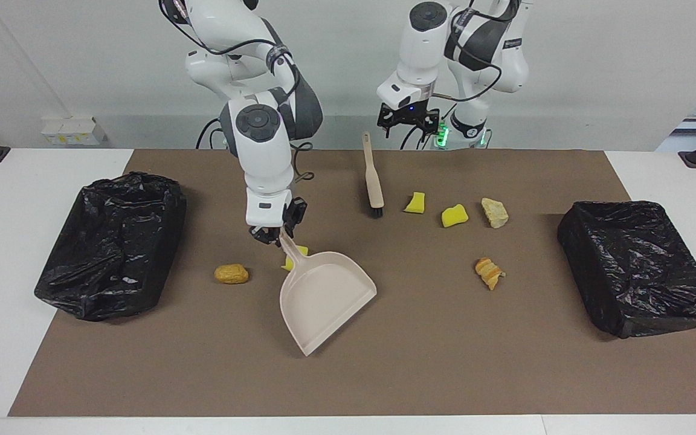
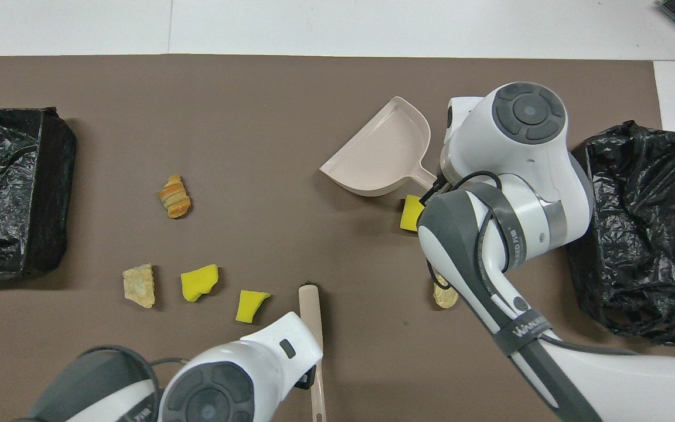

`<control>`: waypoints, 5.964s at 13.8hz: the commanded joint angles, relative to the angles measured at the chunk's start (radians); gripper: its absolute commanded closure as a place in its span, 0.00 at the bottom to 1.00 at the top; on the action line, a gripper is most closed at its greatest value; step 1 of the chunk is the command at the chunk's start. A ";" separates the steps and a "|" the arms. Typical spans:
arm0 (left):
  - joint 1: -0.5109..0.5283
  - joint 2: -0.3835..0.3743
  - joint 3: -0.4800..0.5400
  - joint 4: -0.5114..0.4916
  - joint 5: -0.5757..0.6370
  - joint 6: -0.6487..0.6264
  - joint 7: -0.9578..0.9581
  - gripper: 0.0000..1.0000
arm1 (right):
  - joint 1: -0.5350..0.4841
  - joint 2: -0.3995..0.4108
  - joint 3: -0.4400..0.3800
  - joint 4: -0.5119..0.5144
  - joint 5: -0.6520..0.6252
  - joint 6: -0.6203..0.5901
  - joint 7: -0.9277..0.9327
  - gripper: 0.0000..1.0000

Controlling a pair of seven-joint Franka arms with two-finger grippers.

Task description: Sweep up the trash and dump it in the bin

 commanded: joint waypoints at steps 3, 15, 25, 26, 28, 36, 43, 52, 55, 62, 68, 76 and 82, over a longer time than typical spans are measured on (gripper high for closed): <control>-0.141 0.077 0.018 -0.148 -0.014 0.299 -0.167 0.00 | -0.088 -0.017 0.011 -0.023 0.014 0.018 -0.320 1.00; -0.270 0.131 0.018 -0.197 -0.027 0.317 -0.305 0.88 | -0.026 -0.068 0.013 -0.075 -0.066 -0.065 -0.598 1.00; 0.076 0.124 0.031 0.004 0.094 -0.030 0.064 1.00 | 0.044 -0.080 0.014 -0.110 -0.077 -0.016 -0.601 1.00; 0.111 0.114 0.029 0.004 0.166 -0.051 0.066 1.00 | 0.046 -0.089 0.014 -0.136 -0.068 0.016 -0.607 1.00; 0.232 0.085 0.029 -0.001 0.180 -0.141 0.069 1.00 | 0.075 -0.120 0.014 -0.202 -0.059 0.087 -0.612 1.00; 0.389 0.035 0.029 -0.059 0.199 -0.168 0.072 1.00 | 0.151 -0.212 0.019 -0.355 0.010 0.180 -0.630 1.00; 0.461 -0.030 0.031 -0.124 0.263 -0.154 0.077 1.00 | 0.199 -0.293 0.019 -0.489 0.021 0.253 -0.573 1.00; 0.602 -0.030 0.031 -0.223 0.263 0.019 0.158 1.00 | 0.210 -0.315 0.019 -0.517 0.023 0.240 -0.550 1.00; 0.602 -0.034 0.031 -0.239 0.263 0.009 0.236 1.00 | 0.248 -0.318 0.019 -0.520 0.024 0.237 -0.485 1.00; 0.543 -0.019 0.028 -0.239 0.260 0.016 0.224 1.00 | 0.270 -0.307 0.019 -0.520 0.024 0.237 -0.447 1.00; 0.360 0.028 0.028 -0.223 0.096 0.100 0.230 1.00 | 0.268 -0.307 0.017 -0.520 0.024 0.236 -0.447 1.00; 0.144 0.119 0.021 -0.130 -0.149 0.160 0.115 1.00 | 0.244 -0.303 0.014 -0.518 0.012 0.211 -0.460 1.00; 0.056 0.168 0.002 -0.009 -0.183 0.166 -0.042 1.00 | 0.209 -0.298 0.014 -0.520 0.006 0.205 -0.498 1.00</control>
